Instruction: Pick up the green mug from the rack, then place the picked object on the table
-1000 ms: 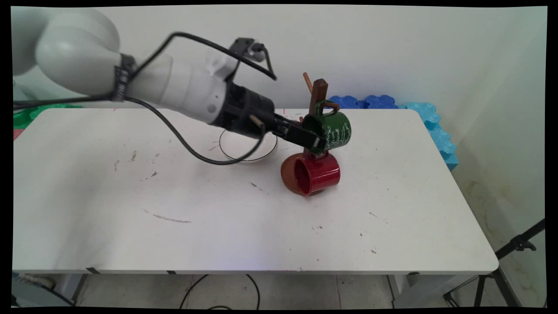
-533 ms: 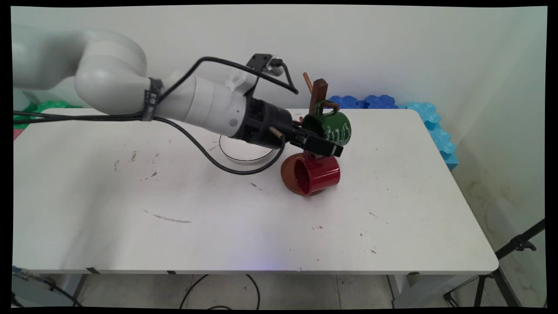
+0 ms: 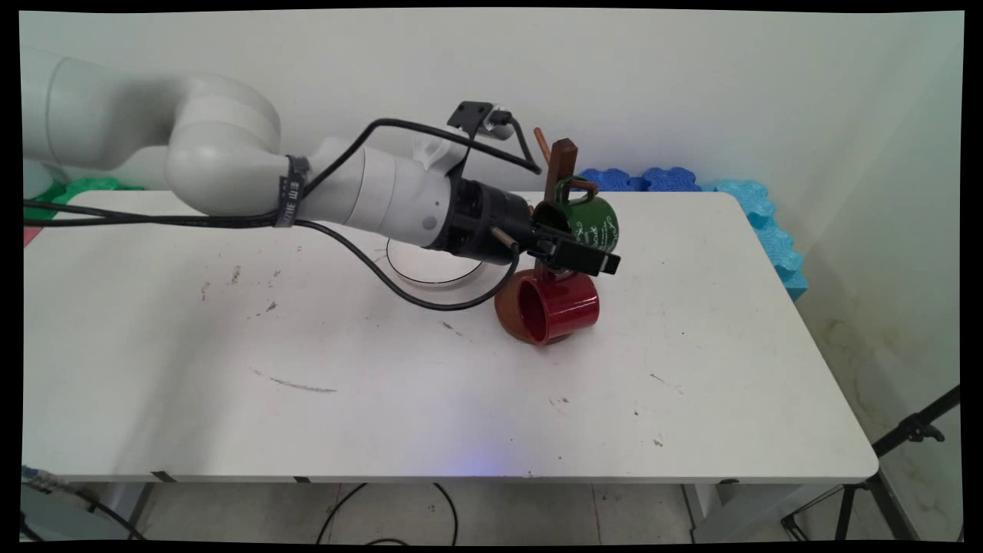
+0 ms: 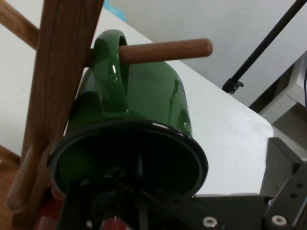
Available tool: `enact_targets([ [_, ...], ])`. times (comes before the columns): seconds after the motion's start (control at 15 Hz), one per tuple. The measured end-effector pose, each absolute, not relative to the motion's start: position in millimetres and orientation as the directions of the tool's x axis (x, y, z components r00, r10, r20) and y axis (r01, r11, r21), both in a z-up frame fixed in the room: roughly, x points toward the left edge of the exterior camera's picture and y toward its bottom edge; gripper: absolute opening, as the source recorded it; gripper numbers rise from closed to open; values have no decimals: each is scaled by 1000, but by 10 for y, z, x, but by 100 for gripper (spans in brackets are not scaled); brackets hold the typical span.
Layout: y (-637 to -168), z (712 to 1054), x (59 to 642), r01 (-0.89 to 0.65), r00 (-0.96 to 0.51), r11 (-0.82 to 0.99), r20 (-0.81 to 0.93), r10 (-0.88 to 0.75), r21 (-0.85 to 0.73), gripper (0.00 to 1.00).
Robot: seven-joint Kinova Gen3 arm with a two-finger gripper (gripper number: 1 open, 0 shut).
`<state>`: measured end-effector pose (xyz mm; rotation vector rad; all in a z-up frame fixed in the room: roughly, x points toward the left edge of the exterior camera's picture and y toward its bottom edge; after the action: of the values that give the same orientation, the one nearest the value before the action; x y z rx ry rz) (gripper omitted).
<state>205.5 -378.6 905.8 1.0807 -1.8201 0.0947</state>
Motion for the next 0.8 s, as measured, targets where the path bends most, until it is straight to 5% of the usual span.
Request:
enact_targets([
  [0.13,-3798,9045,2045,-704,-120,602,772,-624,377,100],
  [0.2,-3804,9036,2042,-705,-116,601,775,-622,377,0],
  [0.8,-3779,9005,2018,-701,-93,601,787,-610,384,0],
])
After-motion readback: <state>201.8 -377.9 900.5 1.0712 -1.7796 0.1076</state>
